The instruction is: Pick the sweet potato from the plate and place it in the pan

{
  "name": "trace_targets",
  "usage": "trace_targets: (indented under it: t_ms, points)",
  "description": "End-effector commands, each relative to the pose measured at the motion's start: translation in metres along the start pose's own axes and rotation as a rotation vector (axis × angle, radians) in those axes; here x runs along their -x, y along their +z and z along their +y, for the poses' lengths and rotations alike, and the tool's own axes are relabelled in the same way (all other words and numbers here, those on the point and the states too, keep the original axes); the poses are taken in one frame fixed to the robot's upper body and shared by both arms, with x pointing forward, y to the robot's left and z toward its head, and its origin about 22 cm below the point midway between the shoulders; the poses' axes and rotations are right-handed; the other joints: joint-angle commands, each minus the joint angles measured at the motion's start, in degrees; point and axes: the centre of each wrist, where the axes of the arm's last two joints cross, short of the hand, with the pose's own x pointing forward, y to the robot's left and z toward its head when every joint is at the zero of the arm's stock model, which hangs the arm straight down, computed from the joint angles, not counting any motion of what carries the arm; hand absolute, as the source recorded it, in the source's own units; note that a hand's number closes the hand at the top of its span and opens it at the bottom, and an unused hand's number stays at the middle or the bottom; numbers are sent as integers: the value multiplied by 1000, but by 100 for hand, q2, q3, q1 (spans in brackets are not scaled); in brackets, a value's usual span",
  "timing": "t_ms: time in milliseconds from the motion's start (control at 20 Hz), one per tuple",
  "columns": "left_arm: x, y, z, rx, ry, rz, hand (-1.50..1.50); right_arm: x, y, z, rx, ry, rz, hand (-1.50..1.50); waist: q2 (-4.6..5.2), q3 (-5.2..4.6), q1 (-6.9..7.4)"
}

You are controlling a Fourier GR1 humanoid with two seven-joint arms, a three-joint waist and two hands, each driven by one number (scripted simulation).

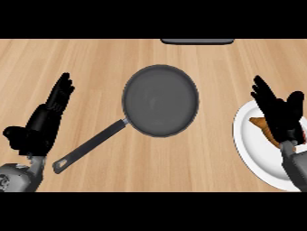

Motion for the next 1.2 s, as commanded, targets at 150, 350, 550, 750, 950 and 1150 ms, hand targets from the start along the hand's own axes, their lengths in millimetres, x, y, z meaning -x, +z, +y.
trace_targets:
  t_ms: [150,350,550,750,950,1150]
  points:
    - [35,19,22,-34,-130,135,0,-48,-23,-67,-163,-326,-198,-150,-125,37,93]
    - [48,32,26,-25,-160,239,0,-18,-4,-154,51,-57,20,-150,-68,27,113]
    - [42,38,17,-28,-159,262,0,11,28,-219,36,-224,118,-150,-123,39,74]
    - [45,39,30,-14,-161,245,0,-17,44,-254,-112,116,124,-150,-114,30,158]
    - [41,33,15,3,-152,227,0,-32,39,-270,-193,214,99,-150,-71,41,299]
    - [46,39,17,6,-167,241,0,-63,24,-270,-332,311,82,-150,-85,33,362]
